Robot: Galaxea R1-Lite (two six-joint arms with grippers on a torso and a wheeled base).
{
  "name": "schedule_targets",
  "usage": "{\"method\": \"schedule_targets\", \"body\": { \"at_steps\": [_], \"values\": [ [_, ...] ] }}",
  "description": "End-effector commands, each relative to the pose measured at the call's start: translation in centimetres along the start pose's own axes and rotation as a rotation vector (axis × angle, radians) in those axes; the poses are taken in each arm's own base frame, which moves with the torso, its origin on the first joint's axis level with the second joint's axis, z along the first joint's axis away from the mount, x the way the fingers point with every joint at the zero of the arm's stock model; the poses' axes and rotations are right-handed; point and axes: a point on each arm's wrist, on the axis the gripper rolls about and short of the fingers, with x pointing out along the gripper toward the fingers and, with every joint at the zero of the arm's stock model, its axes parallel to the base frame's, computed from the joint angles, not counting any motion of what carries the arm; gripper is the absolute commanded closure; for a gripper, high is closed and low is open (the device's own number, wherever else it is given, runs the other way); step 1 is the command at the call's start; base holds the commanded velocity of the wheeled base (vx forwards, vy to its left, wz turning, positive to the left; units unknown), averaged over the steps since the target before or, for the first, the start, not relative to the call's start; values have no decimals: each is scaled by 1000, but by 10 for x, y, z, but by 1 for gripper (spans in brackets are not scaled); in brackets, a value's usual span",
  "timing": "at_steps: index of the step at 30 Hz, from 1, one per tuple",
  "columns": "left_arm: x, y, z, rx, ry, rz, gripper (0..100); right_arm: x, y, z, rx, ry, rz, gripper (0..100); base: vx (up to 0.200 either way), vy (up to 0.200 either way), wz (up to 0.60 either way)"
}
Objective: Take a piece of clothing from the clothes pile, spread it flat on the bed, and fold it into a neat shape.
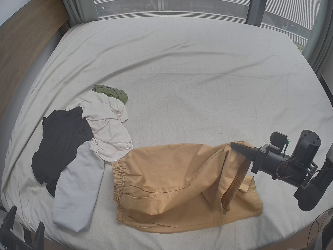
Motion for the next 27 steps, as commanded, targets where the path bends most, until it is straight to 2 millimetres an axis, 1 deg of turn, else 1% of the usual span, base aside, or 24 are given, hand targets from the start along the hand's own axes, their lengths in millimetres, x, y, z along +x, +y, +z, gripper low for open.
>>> {"method": "schedule_targets", "body": {
  "at_steps": [1,11,27],
  "values": [
    [0,0,-5,3,3,-2,0,-2,1,3,-4,-10,1,100,0,0,0],
    [0,-1,-5,18,-3,-15,0,-6,-6,5,-3,-13,-10,100,0,0,0],
    [0,-1,-5,17,-8,-43,0,-5,-9,5,0,-9,-7,100,0,0,0]
  ]
}}
